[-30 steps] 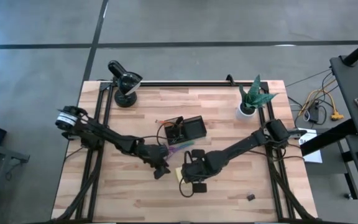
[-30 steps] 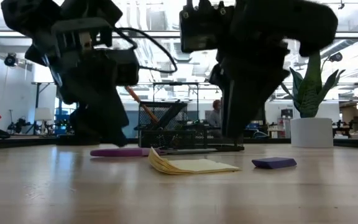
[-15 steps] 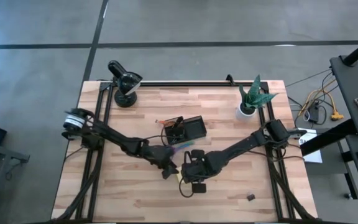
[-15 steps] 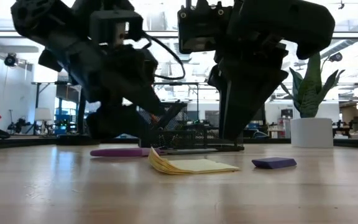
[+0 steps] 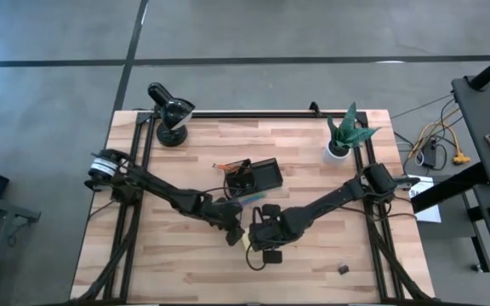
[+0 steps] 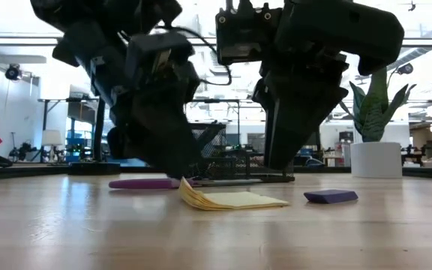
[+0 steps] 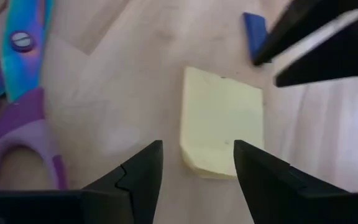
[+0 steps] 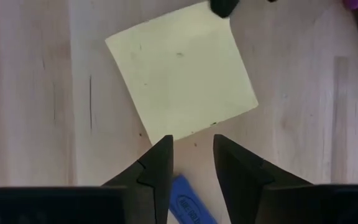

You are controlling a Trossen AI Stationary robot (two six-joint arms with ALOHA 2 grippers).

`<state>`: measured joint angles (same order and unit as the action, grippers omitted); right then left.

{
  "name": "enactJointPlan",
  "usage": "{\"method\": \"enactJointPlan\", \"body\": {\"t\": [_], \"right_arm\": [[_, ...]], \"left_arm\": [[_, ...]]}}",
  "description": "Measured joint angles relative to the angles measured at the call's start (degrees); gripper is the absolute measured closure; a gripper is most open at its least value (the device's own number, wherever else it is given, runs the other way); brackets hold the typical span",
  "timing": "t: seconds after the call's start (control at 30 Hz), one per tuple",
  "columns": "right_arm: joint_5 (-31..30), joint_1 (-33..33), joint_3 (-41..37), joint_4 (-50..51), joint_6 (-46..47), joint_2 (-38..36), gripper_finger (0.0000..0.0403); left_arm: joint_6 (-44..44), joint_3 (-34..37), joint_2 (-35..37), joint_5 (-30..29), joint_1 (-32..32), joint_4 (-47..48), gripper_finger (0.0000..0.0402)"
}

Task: Pick and place office supplies into organizer
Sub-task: Put the yellow sticky notes into the black desk organizer

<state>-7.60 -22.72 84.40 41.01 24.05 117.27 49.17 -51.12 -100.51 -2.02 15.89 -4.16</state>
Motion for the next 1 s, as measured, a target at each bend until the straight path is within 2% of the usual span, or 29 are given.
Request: {"method": "enactJointPlan", "body": {"t": [0.53, 0.9, 1.0], "right_arm": [[0.5, -0.2, -0.3, -3.8, -1.5, 0.0, 0.0297], [0.6, -0.2, -0.3, -4.2, -1.7, 0.1, 0.03], [0.6, -0.2, -0.3, -4.4, -1.7, 0.1, 0.0305]], "left_arm": [[4.4, 0.6, -0.5, -1.0, 1.2, 0.5, 0.0221], [5.0, 0.4, -2.3, -0.2, 1.8, -2.4, 0.0221], [6.1, 0.4, -4.0, 0.2, 2.2, -6.5, 0.0221]]}}
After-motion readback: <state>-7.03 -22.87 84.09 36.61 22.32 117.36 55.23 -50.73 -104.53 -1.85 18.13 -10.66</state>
